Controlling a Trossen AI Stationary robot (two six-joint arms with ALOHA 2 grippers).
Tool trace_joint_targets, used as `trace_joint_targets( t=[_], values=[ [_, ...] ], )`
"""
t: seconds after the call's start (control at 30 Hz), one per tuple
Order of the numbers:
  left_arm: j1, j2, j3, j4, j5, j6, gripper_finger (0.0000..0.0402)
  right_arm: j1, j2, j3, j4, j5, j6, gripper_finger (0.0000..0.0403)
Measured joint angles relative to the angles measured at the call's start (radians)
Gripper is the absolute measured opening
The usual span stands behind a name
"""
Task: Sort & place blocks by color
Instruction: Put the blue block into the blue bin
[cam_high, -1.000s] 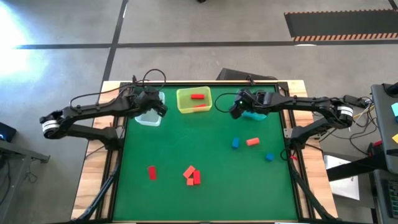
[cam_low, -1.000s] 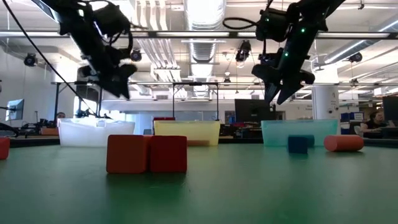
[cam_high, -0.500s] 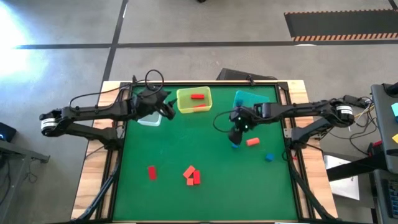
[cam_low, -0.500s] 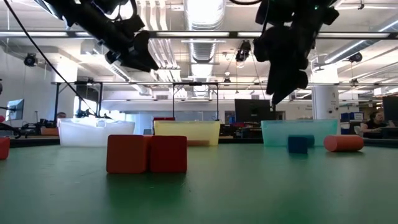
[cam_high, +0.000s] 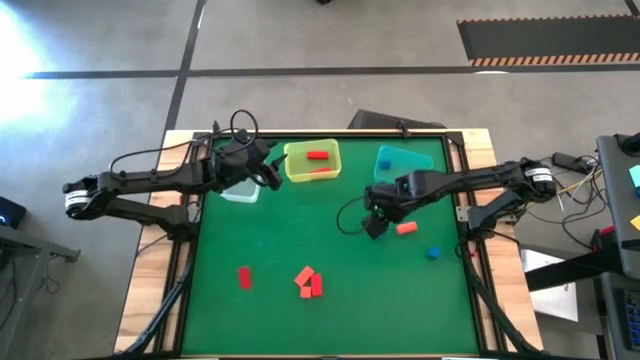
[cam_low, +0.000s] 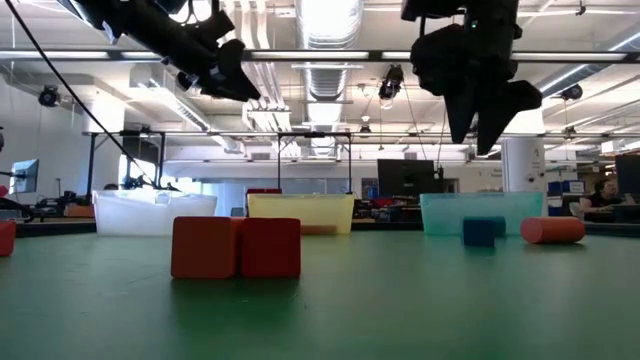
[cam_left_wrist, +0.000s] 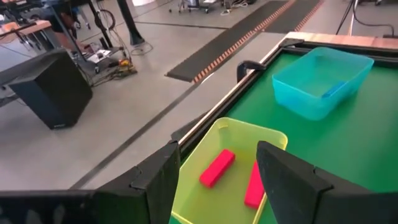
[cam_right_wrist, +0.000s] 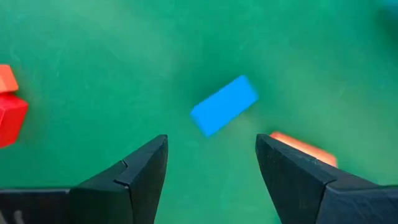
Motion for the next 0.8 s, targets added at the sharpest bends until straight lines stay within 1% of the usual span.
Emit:
trace_joint_targets(
  t=[0.17, 0.37, 0.43, 0.57, 0.8],
  values=[
    [0.0, 0.001, -0.01, -0.003, 0.0, 0.006, 0.0196, 0.071, 0.05, -0.015, 0.007, 0.065, 0.208, 0.0233],
    [0.001, -0.001, -0.01, 0.001, -0.001, 0.058, 0.0196, 0.072, 0.129, -0.018, -0.011, 0.015, 0.375, 0.0233],
    [0.001, -0.001, -0.01, 0.001, -0.009, 0.079, 0.0196, 0.074, 0.159, -0.018, -0.002, -0.003, 0.404, 0.0233],
    [0.001, -0.001, -0.01, 0.012, -0.018, 0.113, 0.0196, 0.073, 0.207, -0.018, 0.003, 0.005, 0.445, 0.0233],
    [0.002, -0.001, -0.009, 0.039, -0.021, 0.14, 0.0196, 0.074, 0.268, -0.018, 0.047, 0.017, 0.456, 0.0233]
  ],
)
